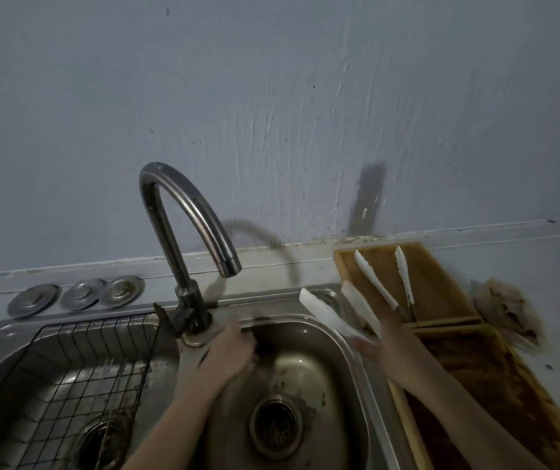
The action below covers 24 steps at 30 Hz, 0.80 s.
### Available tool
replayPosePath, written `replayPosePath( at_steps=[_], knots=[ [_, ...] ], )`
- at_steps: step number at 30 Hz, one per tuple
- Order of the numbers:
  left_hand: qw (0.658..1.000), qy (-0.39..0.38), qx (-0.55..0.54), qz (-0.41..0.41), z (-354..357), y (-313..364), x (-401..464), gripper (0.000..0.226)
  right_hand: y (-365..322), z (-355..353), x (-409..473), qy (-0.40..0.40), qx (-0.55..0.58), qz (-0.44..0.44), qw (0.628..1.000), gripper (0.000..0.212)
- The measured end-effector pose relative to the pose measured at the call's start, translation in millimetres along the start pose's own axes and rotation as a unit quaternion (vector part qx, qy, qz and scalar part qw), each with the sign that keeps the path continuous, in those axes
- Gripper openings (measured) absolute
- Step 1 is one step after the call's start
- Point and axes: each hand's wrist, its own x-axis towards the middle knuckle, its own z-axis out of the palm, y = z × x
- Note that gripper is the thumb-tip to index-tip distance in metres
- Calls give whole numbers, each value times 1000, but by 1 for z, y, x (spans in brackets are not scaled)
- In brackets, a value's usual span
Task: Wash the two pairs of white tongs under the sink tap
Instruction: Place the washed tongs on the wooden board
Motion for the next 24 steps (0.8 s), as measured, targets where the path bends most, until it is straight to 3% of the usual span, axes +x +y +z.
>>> replayPosePath(
  at_steps=[2,5,7,14,17,24],
  knots=[
    [984,-93,110,101,25,16,-12,26,13,-21,12,63,22,10,998,41],
    [919,-64,318,223,55,46,-8,26,30,-37,32,131,27,21,991,44],
    [876,-47,396,270,78,70,5,28,44,-38,45,161,11,41,986,57],
    [804,-45,425,413,132,104,38,35,69,-24,78,179,-30,57,982,71],
    [791,-58,445,417,148,99,48,37,76,-16,93,173,-67,59,981,74],
    [820,-70,389,415,153,90,57,42,81,-5,124,185,-116,59,974,69]
  ],
)
